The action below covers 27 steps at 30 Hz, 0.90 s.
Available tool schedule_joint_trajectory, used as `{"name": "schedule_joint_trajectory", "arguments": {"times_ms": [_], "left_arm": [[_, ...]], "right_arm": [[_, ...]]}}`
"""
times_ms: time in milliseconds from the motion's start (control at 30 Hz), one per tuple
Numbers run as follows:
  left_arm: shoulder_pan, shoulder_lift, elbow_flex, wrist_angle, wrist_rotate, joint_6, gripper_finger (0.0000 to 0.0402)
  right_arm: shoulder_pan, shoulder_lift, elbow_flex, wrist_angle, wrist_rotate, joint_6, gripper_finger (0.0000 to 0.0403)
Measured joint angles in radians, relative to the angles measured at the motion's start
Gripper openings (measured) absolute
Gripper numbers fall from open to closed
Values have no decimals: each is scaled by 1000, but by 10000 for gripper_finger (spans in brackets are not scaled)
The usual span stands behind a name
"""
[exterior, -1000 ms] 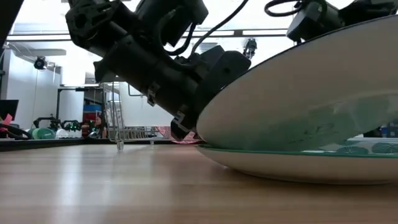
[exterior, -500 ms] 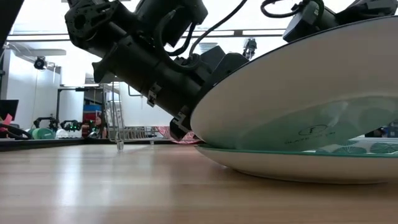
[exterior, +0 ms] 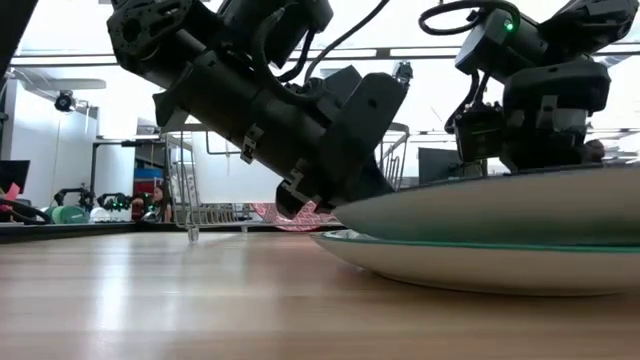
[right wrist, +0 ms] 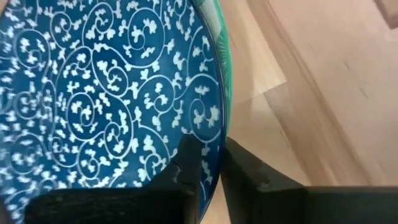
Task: Sort dishes
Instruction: Put the blue plate into the dish rack
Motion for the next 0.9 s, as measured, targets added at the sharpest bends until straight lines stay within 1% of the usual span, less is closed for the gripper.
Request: {"name": "schedule_joint_trajectory", "arguments": {"times_ms": [133, 267, 467, 733, 900], "left_arm": [[0, -20, -2, -18, 8, 24, 0], [1, -47, -4, -58, 56, 34, 0], [1, -79, -3, -126, 171, 57, 0], [1, -87, -3, -128, 365, 95, 0], [0, -88, -2, -131, 391, 88, 0]], "right_arm": [[0, -6, 1, 0, 13, -17, 19], [-1, -28, -1, -20, 24, -32, 22], [-5, -59, -4, -37, 85, -48, 19], [-4, -63, -3, -14, 155, -62, 18], [-4, -66, -3, 8, 183, -90, 21]]}}
